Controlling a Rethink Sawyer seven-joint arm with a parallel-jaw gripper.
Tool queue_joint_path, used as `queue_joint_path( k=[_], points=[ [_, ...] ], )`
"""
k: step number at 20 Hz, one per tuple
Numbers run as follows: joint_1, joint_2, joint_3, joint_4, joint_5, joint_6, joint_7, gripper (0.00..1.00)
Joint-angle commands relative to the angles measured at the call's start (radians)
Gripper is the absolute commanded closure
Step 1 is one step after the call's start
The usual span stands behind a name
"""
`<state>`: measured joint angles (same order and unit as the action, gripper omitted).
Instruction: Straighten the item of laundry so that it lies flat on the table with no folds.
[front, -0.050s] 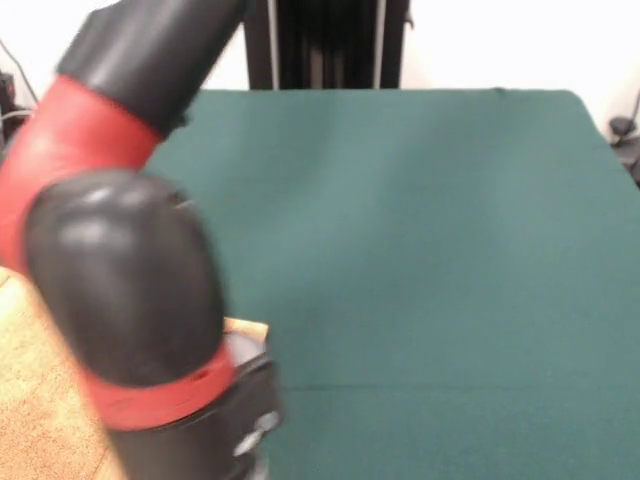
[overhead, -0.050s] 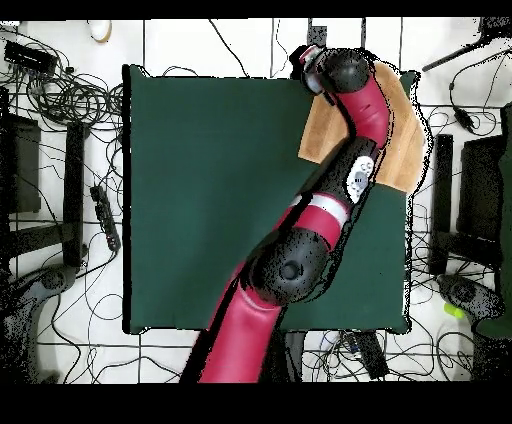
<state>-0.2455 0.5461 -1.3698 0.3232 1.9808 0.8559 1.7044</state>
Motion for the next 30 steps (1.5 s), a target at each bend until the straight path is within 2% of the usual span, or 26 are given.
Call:
queue_joint_path(
  k=[1, 5, 7, 9, 12, 14, 17, 19, 22, 25, 26, 28, 30],
  points=[
    [0.286, -0.142, 0.405, 0.469, -0.162, 0.013, -0.3, 0.0],
    [0.323, -0.191, 0.426, 0.548, -0.248, -0.017, -0.251, 0.0],
    [0.318, -0.203, 0.405, 0.545, -0.333, -0.004, -0.203, 0.0],
    [0.312, -0.22, 0.428, 0.542, -0.369, -0.006, -0.186, 0.0],
    [0.271, -0.244, 0.471, 0.506, -0.447, 0.014, -0.228, 0.0],
    [0.207, -0.248, 0.52, 0.428, -0.49, 0.08, -0.244, 0.0],
    [0.05, -0.176, 0.478, 0.147, -0.584, 0.285, -0.174, 0.0],
    [-0.06, -0.112, 0.385, -0.062, -0.575, 0.407, -0.114, 0.0],
    [-0.171, -0.065, 0.19, -0.237, -0.448, 0.487, -0.071, 0.0],
    [-0.216, -0.019, 0.071, -0.297, -0.293, 0.46, -0.047, 0.0],
    [-0.213, 0.0, 0.073, -0.299, -0.273, 0.427, -0.047, 0.0],
    [-0.194, 0.026, 0.102, -0.29, -0.267, 0.342, -0.037, 0.0],
    [-0.161, 0.025, 0.128, -0.264, -0.315, 0.27, -0.024, 0.0]
  ],
)
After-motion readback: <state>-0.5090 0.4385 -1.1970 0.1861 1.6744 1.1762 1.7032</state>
